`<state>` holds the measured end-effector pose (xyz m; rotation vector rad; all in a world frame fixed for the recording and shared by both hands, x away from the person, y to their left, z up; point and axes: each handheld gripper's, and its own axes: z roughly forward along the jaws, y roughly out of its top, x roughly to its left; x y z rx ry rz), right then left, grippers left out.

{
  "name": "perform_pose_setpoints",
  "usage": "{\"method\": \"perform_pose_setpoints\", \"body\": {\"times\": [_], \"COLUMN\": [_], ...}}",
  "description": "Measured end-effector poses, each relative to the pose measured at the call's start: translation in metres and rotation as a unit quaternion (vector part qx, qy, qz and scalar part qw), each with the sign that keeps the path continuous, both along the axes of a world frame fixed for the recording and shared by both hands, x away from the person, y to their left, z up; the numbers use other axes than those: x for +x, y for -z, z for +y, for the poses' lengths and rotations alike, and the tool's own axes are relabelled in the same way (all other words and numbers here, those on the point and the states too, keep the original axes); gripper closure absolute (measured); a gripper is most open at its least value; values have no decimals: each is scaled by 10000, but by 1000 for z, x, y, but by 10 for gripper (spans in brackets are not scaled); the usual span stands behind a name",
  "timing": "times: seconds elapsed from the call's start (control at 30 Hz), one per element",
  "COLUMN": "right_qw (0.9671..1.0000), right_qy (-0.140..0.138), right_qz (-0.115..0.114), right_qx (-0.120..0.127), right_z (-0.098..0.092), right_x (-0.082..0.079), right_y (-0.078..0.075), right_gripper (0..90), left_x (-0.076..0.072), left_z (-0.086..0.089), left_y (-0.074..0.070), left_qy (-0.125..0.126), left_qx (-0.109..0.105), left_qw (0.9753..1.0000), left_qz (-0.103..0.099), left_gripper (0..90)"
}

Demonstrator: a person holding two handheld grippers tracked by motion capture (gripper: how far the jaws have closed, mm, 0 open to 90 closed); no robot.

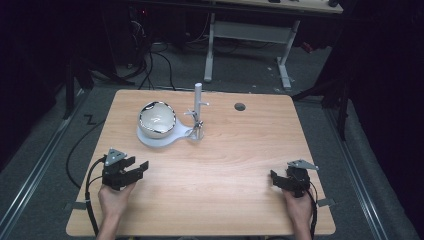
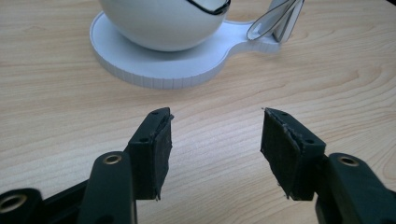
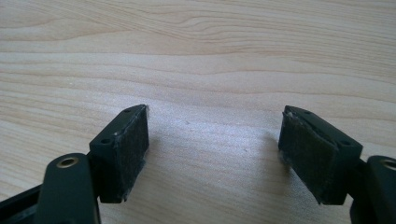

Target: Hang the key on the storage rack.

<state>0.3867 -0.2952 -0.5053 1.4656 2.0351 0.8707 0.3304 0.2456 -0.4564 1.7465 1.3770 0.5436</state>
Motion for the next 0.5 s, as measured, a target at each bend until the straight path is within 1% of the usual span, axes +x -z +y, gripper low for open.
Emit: {"method": "perform_pose_setpoints", "body": {"times": [0.13, 0.23, 0.37, 0.5], "right_qw": [10000, 10000, 10000, 10000], "right_qy": [0, 0, 1, 1], "right_qz": [0, 0, 0, 0], "right_qx": [0, 0, -1, 0], "right_z": [0, 0, 0, 0], "right_x": [0, 0, 0, 0], "right_y": [0, 0, 0, 0], "right_gripper": [245, 245, 245, 245], "left_x": [0, 0, 1, 2], "left_z": [-1, -3, -5, -6], "left_y": [7, 11, 16, 21], "left_qy": [-61, -79, -108, -132], "left_qx": [31, 131, 187, 194], "left_qw": [10000, 9999, 9997, 9997], "left_qz": [39, 61, 81, 109], "left_gripper": [430, 429, 426, 422]}}
